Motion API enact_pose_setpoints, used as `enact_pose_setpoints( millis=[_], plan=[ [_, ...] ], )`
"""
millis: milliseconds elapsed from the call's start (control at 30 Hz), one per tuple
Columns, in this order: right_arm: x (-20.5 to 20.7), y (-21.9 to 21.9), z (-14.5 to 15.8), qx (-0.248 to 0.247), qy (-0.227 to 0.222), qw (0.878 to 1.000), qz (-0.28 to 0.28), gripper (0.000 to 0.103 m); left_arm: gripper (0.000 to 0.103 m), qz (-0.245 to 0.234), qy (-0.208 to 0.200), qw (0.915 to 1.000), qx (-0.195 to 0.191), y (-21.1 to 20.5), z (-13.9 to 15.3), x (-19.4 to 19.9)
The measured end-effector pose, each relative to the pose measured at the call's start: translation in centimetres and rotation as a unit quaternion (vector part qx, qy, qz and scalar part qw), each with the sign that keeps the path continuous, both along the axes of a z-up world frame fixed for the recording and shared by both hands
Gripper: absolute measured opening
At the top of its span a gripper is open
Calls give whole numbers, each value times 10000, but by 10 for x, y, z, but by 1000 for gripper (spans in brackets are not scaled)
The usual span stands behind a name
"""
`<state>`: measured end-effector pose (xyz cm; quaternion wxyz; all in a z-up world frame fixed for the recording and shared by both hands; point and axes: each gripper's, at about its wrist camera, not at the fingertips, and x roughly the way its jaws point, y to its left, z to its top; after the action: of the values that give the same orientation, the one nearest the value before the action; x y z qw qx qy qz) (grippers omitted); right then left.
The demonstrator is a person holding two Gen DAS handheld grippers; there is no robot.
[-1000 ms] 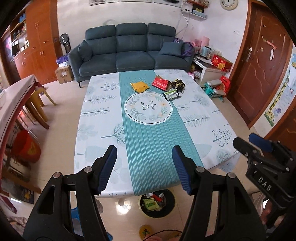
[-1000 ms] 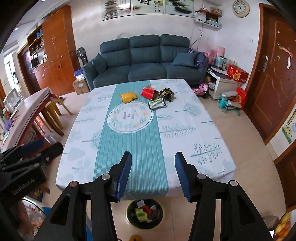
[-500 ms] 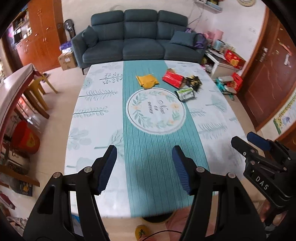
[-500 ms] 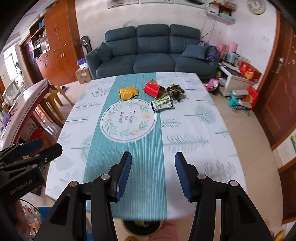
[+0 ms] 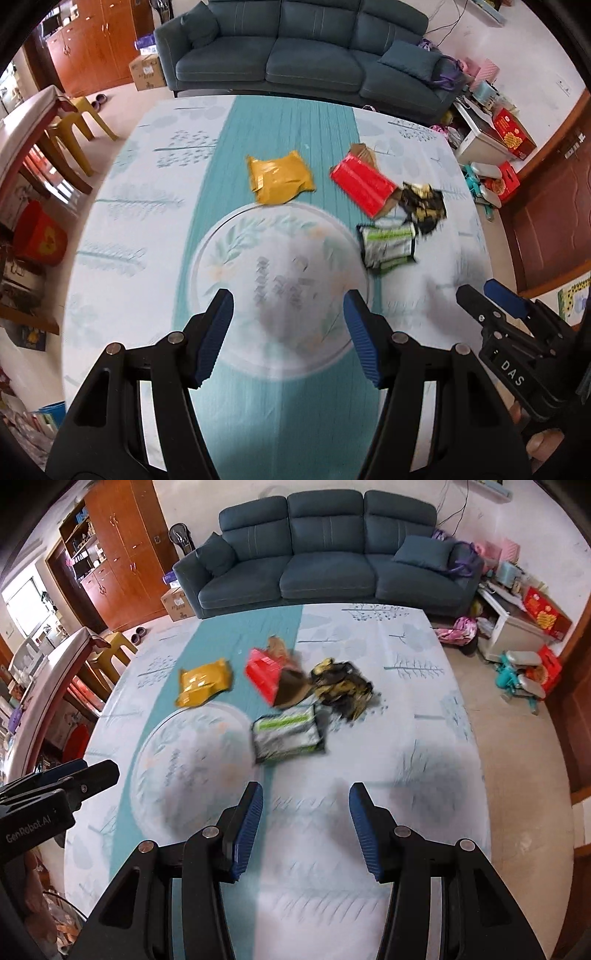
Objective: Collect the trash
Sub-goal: 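Grasp the green-and-white packet with the left tool while the right tool grasps the black-gold bag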
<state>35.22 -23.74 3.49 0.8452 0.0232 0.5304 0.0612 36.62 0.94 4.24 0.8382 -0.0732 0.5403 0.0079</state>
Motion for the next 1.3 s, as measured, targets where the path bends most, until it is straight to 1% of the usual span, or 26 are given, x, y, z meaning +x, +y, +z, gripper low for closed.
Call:
enact_pose_setpoints(
  millis=[100,133,167,233,367,467,533,600,633,667,733,800,833,900,1000,1167,1200,1300],
  plan=[
    [36,-18,-17,194,109,9997,106,50,59,-125,108,9998,-138,-20,-16,31],
    [47,-23,-23,280,140,9994,149,54,59,-205,159,9995,-181,-27,-21,41],
    [62,-31,-29,405,151,9989,176,60,59,-286,204,9992,-207,-34,-26,47],
    [79,-38,-34,538,136,9983,195,64,59,-485,260,9983,-198,-48,-36,58],
    [119,-49,-48,827,172,9961,269,65,59,-773,262,9966,67,-71,-53,74],
    [145,-43,-68,910,472,9938,422,66,59,-835,373,9958,51,-76,-61,83],
    [157,-40,-78,895,507,9935,493,69,59,-858,436,9954,10,-79,-65,88],
    [167,-41,-88,969,632,9923,450,69,59,-922,498,9945,-3,-82,-69,93],
    [170,-43,-93,990,683,9918,422,69,59,-971,520,9939,10,-84,-70,94],
    [174,-46,-100,974,780,9914,390,63,59,-1021,541,9933,17,-86,-71,96],
    [177,-53,-108,1011,874,9903,379,47,59,-1199,597,9910,25,-92,-73,100],
    [176,-63,-111,1162,856,9888,371,47,59,-1360,615,9888,35,-97,-74,102],
    [175,-66,-111,1161,836,9889,399,47,59,-1468,625,9872,51,-100,-75,104],
    [173,-73,-111,1138,820,9890,478,47,59,-1715,637,9831,100,-110,-76,108],
    [167,-82,-112,1219,844,9877,497,47,59,-2154,729,9737,150,-124,-81,115],
    [155,-91,-109,1319,867,9867,399,47,59,-2858,917,9528,458,-151,-98,124],
    [152,-92,-108,1330,871,9865,380,47,59,-3004,1022,9472,456,-156,-104,127],
    [149,-96,-110,1342,875,9864,358,47,59,-3294,1236,9351,432,-165,-114,133]
  ],
)
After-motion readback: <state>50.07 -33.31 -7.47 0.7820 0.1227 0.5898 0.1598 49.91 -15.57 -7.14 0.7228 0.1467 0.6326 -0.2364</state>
